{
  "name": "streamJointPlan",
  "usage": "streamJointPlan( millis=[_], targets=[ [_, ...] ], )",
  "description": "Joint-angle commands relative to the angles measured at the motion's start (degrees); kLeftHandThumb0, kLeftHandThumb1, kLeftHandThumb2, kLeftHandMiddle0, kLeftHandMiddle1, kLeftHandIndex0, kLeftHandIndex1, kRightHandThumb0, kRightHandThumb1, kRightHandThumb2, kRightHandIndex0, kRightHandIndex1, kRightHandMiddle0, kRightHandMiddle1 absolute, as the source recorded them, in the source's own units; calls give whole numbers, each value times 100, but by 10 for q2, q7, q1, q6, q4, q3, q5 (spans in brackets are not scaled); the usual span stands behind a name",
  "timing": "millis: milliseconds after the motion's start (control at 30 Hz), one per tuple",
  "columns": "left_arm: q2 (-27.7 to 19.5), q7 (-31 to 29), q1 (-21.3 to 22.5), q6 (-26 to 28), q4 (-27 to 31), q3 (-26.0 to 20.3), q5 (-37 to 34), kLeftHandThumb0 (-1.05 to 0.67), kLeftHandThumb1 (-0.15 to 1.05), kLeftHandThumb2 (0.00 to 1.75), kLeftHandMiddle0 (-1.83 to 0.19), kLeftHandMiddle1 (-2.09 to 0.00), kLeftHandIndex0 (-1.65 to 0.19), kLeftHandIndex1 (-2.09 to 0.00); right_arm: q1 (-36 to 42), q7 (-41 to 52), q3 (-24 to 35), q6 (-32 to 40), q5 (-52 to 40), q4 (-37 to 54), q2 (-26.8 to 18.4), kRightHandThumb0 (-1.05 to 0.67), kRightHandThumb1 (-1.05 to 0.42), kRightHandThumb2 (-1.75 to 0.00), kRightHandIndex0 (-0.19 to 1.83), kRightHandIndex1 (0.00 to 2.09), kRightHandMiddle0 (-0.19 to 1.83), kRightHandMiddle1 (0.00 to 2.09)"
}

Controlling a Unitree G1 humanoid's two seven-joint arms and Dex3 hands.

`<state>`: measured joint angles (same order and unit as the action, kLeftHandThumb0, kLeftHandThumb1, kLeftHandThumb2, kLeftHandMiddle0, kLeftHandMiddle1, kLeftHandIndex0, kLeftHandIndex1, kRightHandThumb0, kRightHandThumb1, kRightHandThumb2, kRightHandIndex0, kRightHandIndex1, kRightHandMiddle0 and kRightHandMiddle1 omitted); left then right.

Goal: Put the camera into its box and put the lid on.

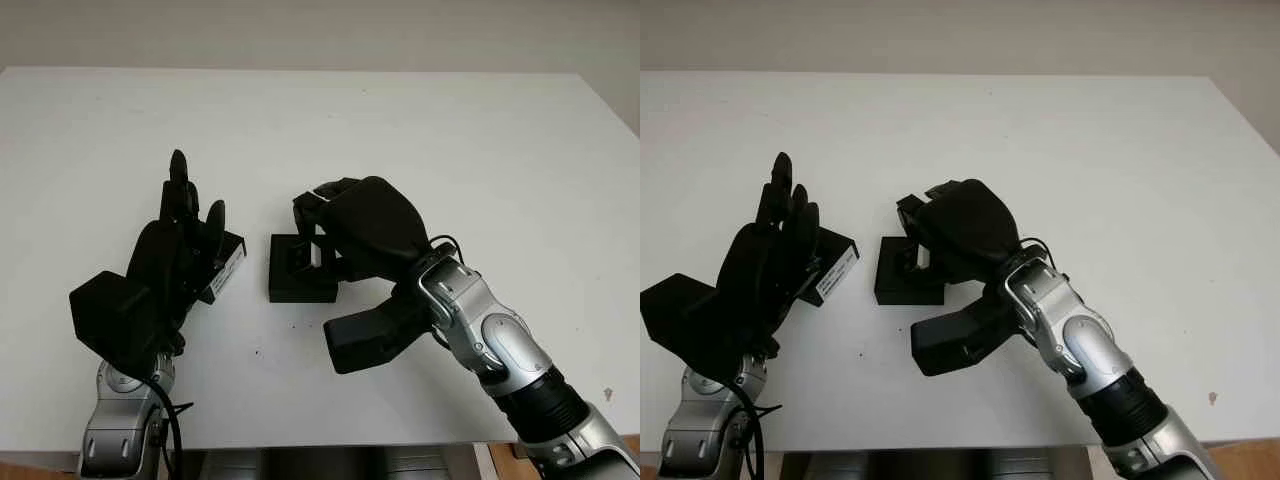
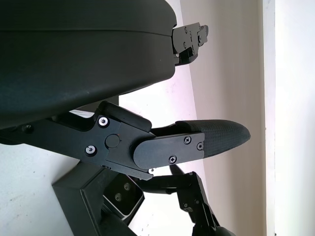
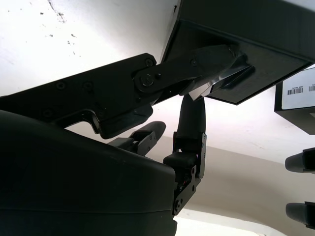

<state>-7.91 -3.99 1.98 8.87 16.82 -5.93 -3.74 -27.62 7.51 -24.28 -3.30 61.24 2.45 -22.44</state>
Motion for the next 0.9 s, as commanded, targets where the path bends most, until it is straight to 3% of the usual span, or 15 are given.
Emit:
streamJointPlan(
  millis=[0,333,400,500,867],
  targets=[
    [0,0,-3,0,4,-2,-1,-73,105,57,19,0,19,0,-6,-4,0,-7,-11,-17,0,-43,-94,-5,66,20,43,149],
    [-3,0,-1,5,7,-3,-1,-73,105,56,19,0,19,0,-24,0,8,-36,-66,-55,-12,-43,-95,-6,63,30,45,150],
    [-4,0,-1,5,8,-3,0,-73,105,56,19,0,19,0,-25,0,15,-38,-82,-56,-11,-44,-96,-5,44,67,46,148],
    [-6,-2,0,1,6,-3,1,-73,105,57,19,0,19,0,-25,-5,24,-42,-103,-56,-11,-43,-96,-5,33,89,48,143],
    [-8,-3,2,8,7,-6,-1,-74,105,56,19,0,19,0,-32,12,63,-50,-178,-29,-19,-38,-96,-6,29,94,46,138]
  ],
)
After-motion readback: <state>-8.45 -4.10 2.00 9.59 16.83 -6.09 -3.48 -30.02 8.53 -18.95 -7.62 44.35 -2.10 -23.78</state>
